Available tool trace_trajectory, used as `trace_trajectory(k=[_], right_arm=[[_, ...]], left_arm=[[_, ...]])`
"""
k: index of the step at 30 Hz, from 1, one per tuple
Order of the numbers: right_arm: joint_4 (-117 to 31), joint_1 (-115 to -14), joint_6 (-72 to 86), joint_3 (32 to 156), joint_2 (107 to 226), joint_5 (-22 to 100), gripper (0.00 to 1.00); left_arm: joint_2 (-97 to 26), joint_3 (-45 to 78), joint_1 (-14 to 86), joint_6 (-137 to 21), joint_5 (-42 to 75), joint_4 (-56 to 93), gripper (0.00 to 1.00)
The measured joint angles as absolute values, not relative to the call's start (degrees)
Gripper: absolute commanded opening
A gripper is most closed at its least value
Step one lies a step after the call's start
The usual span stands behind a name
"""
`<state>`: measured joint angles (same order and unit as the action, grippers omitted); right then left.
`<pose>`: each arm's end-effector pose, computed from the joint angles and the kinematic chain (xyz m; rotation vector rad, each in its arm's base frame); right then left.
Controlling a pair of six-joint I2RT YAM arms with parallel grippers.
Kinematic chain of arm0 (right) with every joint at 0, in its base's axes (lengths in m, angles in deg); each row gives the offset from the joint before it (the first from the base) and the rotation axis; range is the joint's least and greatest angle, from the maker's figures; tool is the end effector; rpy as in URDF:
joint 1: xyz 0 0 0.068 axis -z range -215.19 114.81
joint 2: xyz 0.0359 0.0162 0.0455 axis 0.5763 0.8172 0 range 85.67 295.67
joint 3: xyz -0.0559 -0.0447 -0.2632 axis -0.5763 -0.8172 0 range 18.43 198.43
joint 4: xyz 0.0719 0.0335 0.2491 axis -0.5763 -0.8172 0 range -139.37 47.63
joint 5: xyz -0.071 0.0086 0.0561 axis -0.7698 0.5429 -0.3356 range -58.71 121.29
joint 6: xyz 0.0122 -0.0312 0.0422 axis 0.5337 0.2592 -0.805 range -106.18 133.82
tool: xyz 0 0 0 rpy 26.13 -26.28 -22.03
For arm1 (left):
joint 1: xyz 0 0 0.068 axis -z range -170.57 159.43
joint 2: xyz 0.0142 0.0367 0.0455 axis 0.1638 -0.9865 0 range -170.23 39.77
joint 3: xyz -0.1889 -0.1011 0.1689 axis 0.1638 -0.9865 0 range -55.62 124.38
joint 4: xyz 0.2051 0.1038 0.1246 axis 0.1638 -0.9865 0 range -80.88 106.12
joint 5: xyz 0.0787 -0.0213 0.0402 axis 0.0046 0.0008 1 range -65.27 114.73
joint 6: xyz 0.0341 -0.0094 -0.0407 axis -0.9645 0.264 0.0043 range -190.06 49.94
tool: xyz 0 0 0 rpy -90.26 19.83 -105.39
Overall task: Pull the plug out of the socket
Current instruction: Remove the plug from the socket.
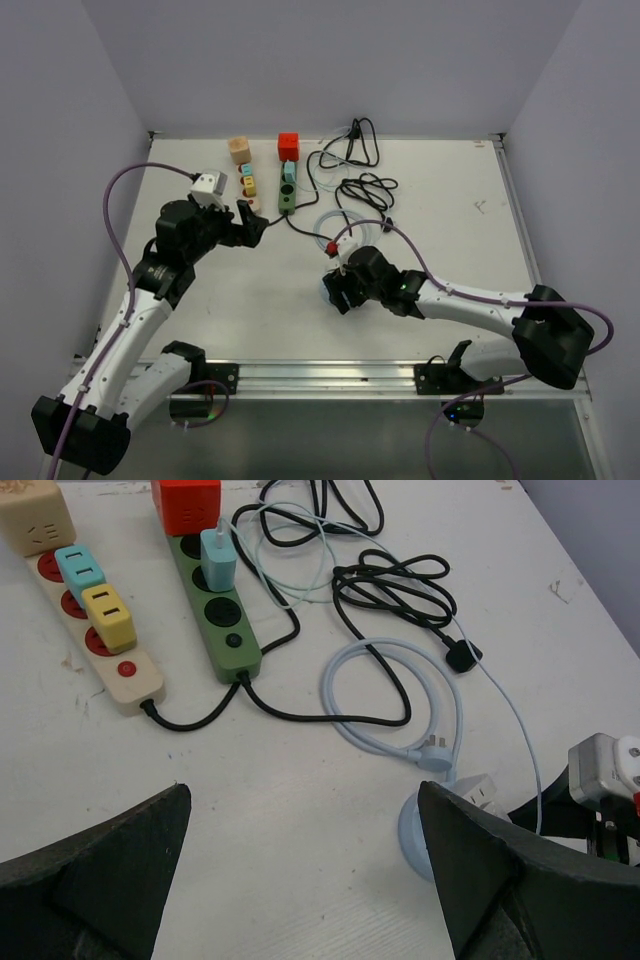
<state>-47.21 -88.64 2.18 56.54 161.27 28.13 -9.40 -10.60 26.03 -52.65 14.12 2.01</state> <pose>0.1600 0.2127 0.1940 -0.8165 2.2186 0.5068 0.1894 -0.0633 0.3212 0.1155 1.9221 -0.5770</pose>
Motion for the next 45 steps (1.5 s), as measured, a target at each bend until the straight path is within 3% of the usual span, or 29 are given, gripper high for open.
trace_trajectory(k=[3,4,9,17,30,45], right_arm=[[-47.3,-88.7,2.3,56.9,161.2,28.2,0.82],[-47.5,-88.7,2.2,57.2,161.2,27.9,0.90],[-48.5,-88.7,1.0,57.7,158.4,25.2,0.92],[-48.8,-88.7,-6.7,55.9,151.4,21.2,0.75],[-47.3,-93.1,-14.8,47.9,147.8,17.6,0.56],[-47.4,-97.6,-18.4,52.1,157.4,7.7,0.61]], left_arm=[[-10.6,-10.5,26.0,-52.7,13.7,2.2,1.00],[-10.8,-10.5,26.0,-52.7,13.6,2.2,1.00],[-10.8,-10.5,26.0,-52.5,13.4,3.3,1.00],[-12.5,-10.5,26.7,-52.5,12.8,3.6,1.00],[-16.8,-4.3,32.4,-53.2,14.8,4.6,1.00],[-16.3,-6.0,32.4,-55.3,16.5,4.5,1.00]])
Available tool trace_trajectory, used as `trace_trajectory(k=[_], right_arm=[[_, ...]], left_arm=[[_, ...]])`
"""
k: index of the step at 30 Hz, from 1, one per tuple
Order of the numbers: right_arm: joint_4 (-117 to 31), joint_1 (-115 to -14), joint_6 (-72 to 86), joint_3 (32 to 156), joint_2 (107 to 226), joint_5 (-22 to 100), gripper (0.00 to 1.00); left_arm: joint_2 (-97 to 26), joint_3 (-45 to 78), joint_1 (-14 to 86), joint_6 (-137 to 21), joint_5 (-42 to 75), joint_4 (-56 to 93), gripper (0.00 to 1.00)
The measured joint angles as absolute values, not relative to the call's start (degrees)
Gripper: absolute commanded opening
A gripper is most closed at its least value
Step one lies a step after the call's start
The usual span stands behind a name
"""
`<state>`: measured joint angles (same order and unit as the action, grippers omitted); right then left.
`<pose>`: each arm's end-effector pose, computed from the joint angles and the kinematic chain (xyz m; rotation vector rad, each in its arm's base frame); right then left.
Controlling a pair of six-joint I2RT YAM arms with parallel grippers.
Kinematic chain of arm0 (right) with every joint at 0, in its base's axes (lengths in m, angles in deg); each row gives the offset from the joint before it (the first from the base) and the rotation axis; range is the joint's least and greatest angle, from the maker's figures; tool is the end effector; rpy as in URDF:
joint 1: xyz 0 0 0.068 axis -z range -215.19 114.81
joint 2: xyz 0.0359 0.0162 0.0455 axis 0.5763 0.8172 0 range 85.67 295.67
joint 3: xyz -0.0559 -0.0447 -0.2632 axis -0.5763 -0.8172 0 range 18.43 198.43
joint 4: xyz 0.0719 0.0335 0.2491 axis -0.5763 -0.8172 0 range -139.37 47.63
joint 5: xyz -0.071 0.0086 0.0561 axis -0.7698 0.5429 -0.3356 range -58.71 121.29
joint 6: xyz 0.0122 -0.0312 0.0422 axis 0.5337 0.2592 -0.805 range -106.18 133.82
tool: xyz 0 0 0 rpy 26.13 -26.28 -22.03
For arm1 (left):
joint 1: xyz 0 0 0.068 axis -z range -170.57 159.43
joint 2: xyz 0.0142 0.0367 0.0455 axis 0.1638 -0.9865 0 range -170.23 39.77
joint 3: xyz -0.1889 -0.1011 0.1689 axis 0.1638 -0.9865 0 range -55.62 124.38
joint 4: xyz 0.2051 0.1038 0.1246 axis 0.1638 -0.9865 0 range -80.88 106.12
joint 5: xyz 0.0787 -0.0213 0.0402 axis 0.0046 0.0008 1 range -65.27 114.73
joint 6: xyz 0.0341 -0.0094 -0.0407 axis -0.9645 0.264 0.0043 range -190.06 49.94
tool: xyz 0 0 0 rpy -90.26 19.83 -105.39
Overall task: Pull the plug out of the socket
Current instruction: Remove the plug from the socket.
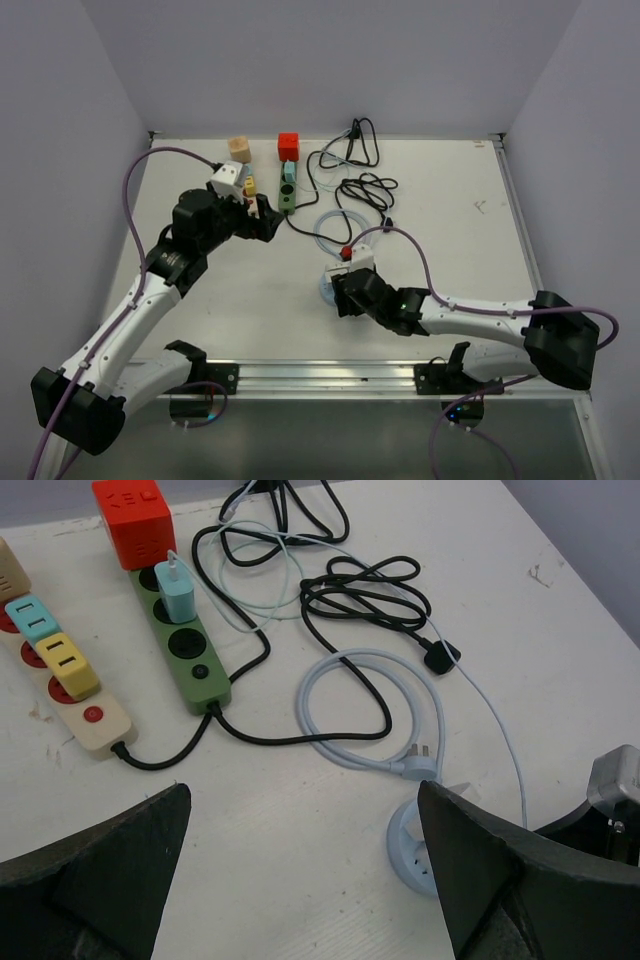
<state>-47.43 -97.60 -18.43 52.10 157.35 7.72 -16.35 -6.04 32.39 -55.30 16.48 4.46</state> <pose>0.1259 0.2104 0.1877 -0.3919 2.2449 0.4034 0.2068 -0.0932 0.3303 0.2380 1.9128 -0.5819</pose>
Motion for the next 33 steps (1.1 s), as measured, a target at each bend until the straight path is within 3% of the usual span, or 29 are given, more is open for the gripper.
trace_trajectory(k=[8,17,24,33], right_arm=[[-47.5,-99.2,-20.5,55.4,162.0,3.6,0.57],[-49.8,-100.3,-24.2,57.7,164.9,-1.3,0.37],[-50.0,-100.4,-24.4,57.7,164.8,-2.2,0.17],[-42.2,-100.2,-11.5,48.6,155.7,8.3,0.16]], left_arm=[[-15.2,-6.0,32.4,-55.8,16.7,4.5,1.00],[-14.9,-6.2,32.4,-56.0,16.7,4.4,1.00],[-14.9,-6.8,32.4,-56.0,16.6,4.5,1.00],[-14.4,-7.9,32.5,-55.5,15.6,4.7,0.99]])
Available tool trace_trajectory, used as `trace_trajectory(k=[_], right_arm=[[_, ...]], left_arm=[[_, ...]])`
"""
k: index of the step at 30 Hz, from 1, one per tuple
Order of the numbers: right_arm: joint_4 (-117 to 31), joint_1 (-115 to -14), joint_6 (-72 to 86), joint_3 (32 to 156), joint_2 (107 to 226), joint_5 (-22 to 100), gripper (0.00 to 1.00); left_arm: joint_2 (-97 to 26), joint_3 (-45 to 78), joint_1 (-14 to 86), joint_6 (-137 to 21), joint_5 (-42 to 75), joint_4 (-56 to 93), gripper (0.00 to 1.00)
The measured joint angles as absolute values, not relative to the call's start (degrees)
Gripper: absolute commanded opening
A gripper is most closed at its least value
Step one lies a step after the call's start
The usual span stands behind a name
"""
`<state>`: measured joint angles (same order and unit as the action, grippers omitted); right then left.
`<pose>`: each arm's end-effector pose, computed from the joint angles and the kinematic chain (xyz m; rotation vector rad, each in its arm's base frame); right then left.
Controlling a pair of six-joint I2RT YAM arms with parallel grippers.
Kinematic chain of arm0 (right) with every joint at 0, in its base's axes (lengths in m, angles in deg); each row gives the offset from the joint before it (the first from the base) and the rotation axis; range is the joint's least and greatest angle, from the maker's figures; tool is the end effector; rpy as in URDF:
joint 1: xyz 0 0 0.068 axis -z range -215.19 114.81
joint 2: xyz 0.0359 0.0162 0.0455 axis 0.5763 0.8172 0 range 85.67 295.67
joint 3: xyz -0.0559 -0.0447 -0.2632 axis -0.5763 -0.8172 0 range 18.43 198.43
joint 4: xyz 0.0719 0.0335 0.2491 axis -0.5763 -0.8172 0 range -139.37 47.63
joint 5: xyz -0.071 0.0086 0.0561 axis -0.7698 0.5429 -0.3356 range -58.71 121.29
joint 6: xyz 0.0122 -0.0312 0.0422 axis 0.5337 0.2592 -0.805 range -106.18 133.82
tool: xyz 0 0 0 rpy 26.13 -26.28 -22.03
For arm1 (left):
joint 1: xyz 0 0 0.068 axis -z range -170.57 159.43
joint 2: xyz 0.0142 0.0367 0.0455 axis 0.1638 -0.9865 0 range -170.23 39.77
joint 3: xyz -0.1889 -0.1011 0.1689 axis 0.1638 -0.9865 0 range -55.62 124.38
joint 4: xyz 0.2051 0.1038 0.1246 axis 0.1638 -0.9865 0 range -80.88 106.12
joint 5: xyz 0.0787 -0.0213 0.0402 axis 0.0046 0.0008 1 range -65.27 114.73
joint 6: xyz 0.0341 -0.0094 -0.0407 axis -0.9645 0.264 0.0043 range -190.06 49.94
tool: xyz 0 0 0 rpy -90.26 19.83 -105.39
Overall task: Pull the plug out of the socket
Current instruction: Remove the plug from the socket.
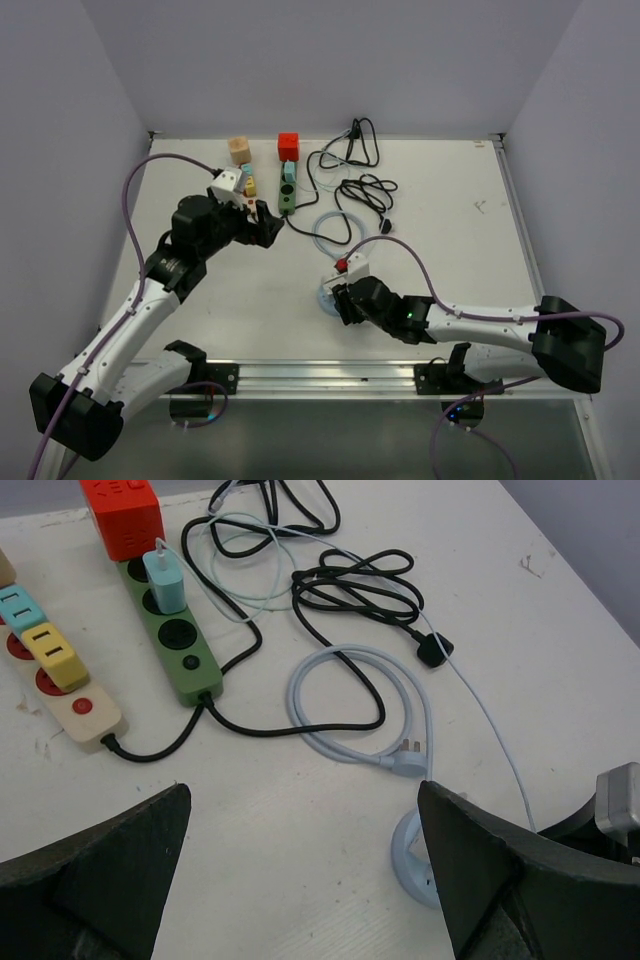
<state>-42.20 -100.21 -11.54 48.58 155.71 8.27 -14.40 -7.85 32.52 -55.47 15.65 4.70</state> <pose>0.1132 0.2103 0.1823 -0.5539 2.1622 0.4209 0.1997 -0.0913 0.3265 0.2531 1.9053 -0.5960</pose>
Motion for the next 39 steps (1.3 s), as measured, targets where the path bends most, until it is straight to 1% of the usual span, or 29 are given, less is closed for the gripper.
trace_trajectory(k=[4,9,15,21,27,28,30,32,34,39], right_arm=[[-41.4,-100.1,-6.9,47.9,154.8,13.0,0.15],[-41.0,-100.1,-5.6,47.9,154.8,14.1,0.14],[-39.3,-100.1,-5.7,47.3,155.1,14.3,0.10],[-37.1,-100.1,-5.9,47.4,156.5,14.3,0.09],[-36.9,-100.1,-6.3,47.4,156.6,14.3,0.06],[-36.8,-100.1,-6.5,47.4,156.6,14.3,0.06],[-36.8,-100.1,-6.7,47.4,156.6,14.3,0.06],[-36.7,-100.1,-6.8,47.3,156.5,14.4,0.06],[-36.6,-100.1,-7.0,47.3,156.5,14.4,0.06],[-36.3,-100.1,-7.2,47.1,156.4,14.5,0.06]], left_arm=[[-13.0,-10.7,33.0,-53.7,14.6,5.4,1.00],[-9.1,-17.8,34.8,-50.4,13.9,8.6,1.00],[-4.7,-29.1,42.8,-44.8,15.1,15.2,1.00],[-6.9,-33.7,51.1,-40.6,16.7,22.3,1.00],[-10.8,-34.1,56.3,-39.3,20.1,26.9,0.99],[-11.6,-34.4,56.6,-39.1,20.7,28.0,0.96],[-13.0,-35.4,56.9,-38.9,21.6,29.7,0.94],[-14.6,-36.0,57.0,-38.5,22.5,30.5,0.85],[-16.2,-36.5,57.3,-38.1,23.6,31.6,0.80],[-18.3,-37.0,57.6,-37.9,25.2,33.8,0.79]])
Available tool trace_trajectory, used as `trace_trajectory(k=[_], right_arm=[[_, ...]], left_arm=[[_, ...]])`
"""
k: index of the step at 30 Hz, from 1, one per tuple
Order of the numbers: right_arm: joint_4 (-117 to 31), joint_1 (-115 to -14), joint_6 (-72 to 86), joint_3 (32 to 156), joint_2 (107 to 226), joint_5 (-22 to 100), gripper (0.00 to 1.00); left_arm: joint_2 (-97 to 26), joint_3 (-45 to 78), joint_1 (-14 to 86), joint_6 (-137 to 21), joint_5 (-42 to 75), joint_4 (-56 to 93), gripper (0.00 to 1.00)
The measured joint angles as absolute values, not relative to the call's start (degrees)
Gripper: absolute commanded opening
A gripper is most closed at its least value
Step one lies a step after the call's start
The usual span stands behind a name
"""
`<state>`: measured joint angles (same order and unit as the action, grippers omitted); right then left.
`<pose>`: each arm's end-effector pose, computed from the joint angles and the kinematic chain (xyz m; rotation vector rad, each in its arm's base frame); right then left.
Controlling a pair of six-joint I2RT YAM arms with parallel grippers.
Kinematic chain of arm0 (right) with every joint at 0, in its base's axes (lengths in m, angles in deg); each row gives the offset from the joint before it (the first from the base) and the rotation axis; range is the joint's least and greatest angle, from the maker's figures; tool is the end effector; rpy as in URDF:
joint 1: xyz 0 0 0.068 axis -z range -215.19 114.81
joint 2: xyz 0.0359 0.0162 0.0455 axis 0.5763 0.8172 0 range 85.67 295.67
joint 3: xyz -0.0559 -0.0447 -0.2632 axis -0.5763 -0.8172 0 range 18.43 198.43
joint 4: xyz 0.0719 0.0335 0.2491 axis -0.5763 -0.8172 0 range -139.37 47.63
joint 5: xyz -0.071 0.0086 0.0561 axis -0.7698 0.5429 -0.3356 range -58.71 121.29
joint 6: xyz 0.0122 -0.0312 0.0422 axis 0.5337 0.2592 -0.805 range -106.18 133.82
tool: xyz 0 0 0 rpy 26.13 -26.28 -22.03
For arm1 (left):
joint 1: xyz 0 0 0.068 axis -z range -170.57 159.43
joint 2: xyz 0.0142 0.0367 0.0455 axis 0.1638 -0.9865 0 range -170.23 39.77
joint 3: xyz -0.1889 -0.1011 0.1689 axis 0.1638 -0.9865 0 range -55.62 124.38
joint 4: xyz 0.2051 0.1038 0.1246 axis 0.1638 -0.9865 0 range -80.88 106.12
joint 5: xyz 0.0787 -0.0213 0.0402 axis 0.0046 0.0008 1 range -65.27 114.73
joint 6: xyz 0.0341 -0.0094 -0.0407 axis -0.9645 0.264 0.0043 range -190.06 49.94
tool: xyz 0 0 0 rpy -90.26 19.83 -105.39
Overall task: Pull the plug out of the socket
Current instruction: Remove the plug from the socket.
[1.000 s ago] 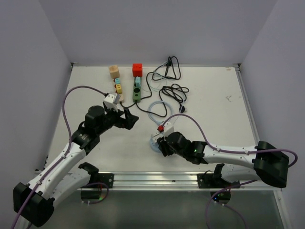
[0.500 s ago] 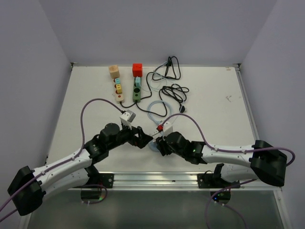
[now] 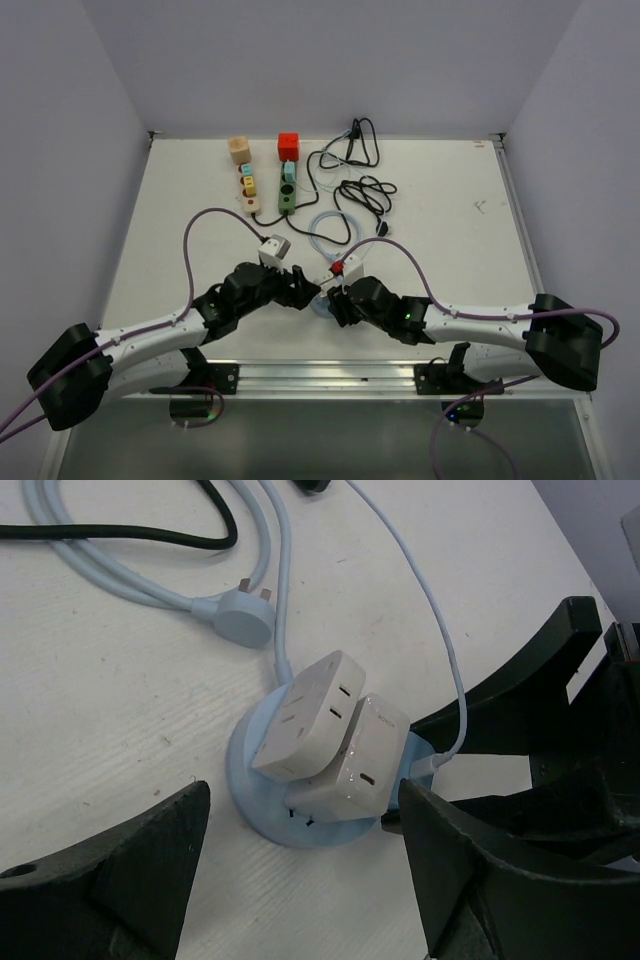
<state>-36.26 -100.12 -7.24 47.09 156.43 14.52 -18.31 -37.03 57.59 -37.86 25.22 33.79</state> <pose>0.1119 0.2153 0.1795 -0.6722 2.1142 0.5303 0.1398 -0.1558 0.1873 0.2810 2.0466 -0.8954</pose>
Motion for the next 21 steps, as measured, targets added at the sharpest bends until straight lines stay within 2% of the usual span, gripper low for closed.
trace_trajectory(k=[17,21], right_arm=[[-35.9,-100.1,-8.0,46.9,156.4,14.5,0.05],[-35.9,-100.1,-8.2,46.9,156.4,14.6,0.00]], left_arm=[[-24.5,-40.3,58.8,-36.3,27.2,42.5,0.84],[-24.6,-41.5,59.0,-35.5,28.1,44.5,0.81]])
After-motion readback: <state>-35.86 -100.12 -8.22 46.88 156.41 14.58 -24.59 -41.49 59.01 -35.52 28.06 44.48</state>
